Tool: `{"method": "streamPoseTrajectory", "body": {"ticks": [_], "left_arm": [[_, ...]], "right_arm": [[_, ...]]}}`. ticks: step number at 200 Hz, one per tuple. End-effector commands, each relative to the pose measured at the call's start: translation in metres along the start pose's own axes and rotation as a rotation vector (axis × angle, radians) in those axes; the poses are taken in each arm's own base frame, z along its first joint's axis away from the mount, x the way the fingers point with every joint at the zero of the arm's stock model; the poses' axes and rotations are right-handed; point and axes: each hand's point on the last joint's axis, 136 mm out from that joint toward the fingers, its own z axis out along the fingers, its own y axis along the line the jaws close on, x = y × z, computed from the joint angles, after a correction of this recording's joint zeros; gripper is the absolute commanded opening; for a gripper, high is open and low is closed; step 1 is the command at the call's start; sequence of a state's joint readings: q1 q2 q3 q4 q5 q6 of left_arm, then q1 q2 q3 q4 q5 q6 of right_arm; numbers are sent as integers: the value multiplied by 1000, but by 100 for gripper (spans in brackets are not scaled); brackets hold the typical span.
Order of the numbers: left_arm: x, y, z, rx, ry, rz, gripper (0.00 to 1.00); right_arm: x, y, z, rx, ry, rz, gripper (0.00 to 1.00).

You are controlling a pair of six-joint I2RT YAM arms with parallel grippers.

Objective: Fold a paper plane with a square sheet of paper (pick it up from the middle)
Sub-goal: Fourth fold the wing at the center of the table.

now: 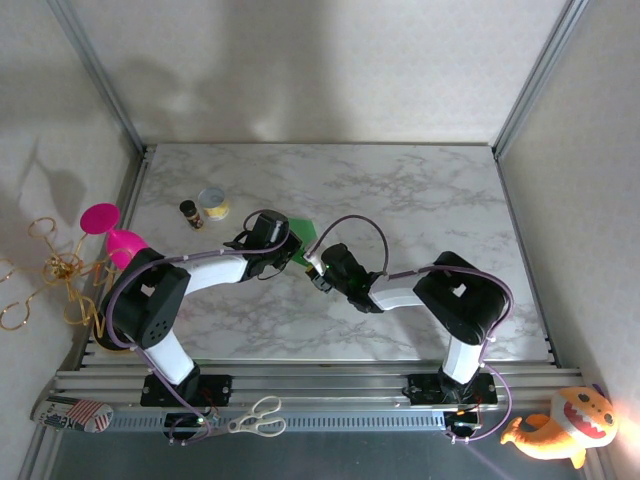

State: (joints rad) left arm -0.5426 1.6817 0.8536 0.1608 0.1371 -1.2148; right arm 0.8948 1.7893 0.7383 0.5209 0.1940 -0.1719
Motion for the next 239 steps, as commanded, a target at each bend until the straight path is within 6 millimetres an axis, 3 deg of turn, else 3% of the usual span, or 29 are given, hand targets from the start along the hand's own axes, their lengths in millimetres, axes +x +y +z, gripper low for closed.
{"method": "streamPoseTrajectory", "body": {"ticks": [1, 48, 84, 106, 128, 149, 192, 239], "left_arm": [[3, -9, -3, 28, 15, -24, 10], [-2, -8, -7, 59, 31, -61, 15], [-34, 2, -29, 82, -30, -81, 30], [-44, 11, -41, 87, -62, -83, 34], [-35, 24, -40, 76, -34, -87, 34], [-23, 33, -32, 83, 12, -101, 28], [-6, 28, -8, 93, 107, -64, 19], [3, 44, 8, 37, 141, -68, 14]], "right_arm": [[-8, -2, 6, 28, -28, -31, 35], [-9, -4, 11, 42, -31, -66, 20], [-8, -1, 7, 28, -43, -88, 15], [-6, 1, 6, 16, -47, -105, 15], [-7, 3, 7, -4, -49, -105, 15], [-7, 4, 6, -22, -53, -95, 14], [-4, 6, 6, -64, -48, -73, 14], [-2, 10, 8, -117, -38, -57, 18]]}}
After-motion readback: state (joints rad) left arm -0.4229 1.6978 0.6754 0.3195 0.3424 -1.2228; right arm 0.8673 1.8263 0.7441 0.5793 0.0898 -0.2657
